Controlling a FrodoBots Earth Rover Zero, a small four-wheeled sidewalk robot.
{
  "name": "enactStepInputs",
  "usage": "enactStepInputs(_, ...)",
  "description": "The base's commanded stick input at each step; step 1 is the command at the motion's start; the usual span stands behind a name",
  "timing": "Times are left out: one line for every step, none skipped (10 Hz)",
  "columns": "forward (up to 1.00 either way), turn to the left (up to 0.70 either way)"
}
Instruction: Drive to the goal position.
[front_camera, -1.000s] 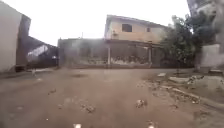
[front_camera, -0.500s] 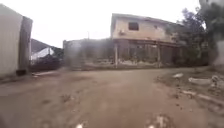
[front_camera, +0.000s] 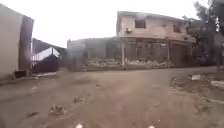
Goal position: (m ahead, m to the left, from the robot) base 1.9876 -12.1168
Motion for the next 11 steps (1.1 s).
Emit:
enactStepInputs(1.00,0.07)
enactStepInputs(1.00,0.07)
enactStepInputs(1.00,0.07)
enactStepInputs(1.00,-0.33)
enactStepInputs(1.00,-0.33)
enactStepInputs(1.00,-0.33)
enactStepInputs(1.00,-0.33)
enactStepInputs(1.00,-0.33)
enactStepInputs(1.00,-0.33)
enactStepInputs(1.00,-0.33)
enactStepInputs(1.00,-0.33)
